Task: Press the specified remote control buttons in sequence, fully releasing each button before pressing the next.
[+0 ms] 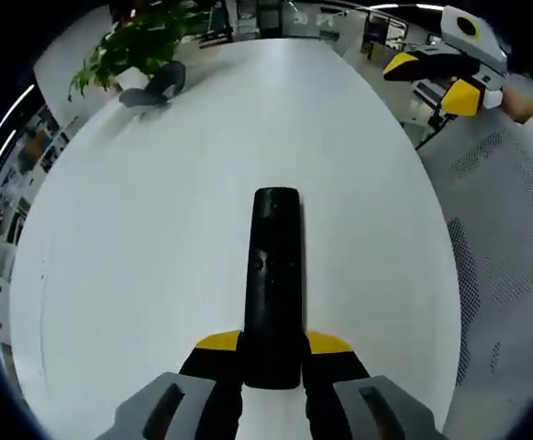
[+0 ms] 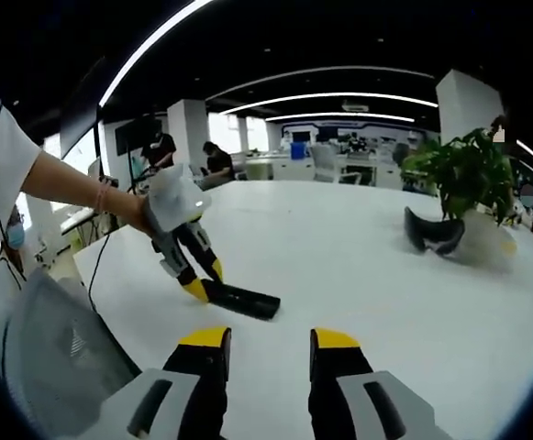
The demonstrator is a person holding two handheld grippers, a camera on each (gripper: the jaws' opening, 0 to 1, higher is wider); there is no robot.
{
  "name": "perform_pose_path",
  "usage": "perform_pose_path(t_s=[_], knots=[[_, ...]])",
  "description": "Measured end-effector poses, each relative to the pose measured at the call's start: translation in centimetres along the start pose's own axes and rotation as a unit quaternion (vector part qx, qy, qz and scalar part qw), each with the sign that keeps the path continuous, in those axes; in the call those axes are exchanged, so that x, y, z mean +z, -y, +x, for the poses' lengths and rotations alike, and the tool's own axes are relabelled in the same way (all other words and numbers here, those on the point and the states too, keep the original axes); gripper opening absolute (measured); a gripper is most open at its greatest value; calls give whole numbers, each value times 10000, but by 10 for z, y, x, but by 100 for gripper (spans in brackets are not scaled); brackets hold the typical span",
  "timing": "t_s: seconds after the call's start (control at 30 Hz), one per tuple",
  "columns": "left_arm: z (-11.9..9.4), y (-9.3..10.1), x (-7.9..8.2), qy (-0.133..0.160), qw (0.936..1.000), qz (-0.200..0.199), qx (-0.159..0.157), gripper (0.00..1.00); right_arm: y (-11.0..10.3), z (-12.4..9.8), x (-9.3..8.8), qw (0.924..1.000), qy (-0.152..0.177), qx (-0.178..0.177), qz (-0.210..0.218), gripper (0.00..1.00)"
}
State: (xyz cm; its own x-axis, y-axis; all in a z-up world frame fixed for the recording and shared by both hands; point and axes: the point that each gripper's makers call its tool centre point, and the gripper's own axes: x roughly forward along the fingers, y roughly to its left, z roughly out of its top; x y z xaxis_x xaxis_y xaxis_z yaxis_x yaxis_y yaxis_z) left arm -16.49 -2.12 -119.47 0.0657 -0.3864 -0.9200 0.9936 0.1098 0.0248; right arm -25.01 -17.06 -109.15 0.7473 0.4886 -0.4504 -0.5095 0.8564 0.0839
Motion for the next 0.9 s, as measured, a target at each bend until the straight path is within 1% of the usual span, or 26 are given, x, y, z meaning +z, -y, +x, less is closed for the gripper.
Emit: perform_pose_path(t_s=[0.1, 0.3, 0.5, 0.73, 0.9], knots=[[0, 5, -1, -51, 10000, 17, -10, 23, -1, 0, -1, 10000, -28, 26, -26, 32], [0, 14, -1, -253, 9997, 14, 13, 24, -2, 1, -2, 10000, -69, 42, -48, 32], [-1, 27, -4, -382, 9991, 178, -24, 24, -4, 2, -4, 9998, -145, 92, -98, 32], [-3, 34, -5, -402, 9991, 125, 3, 24, -5, 2, -4, 9998, -151, 113, -95, 32], [-3, 44, -7, -373, 9992, 151, -14, 24, -6, 2, -5, 9997, -164, 123, -128, 32]])
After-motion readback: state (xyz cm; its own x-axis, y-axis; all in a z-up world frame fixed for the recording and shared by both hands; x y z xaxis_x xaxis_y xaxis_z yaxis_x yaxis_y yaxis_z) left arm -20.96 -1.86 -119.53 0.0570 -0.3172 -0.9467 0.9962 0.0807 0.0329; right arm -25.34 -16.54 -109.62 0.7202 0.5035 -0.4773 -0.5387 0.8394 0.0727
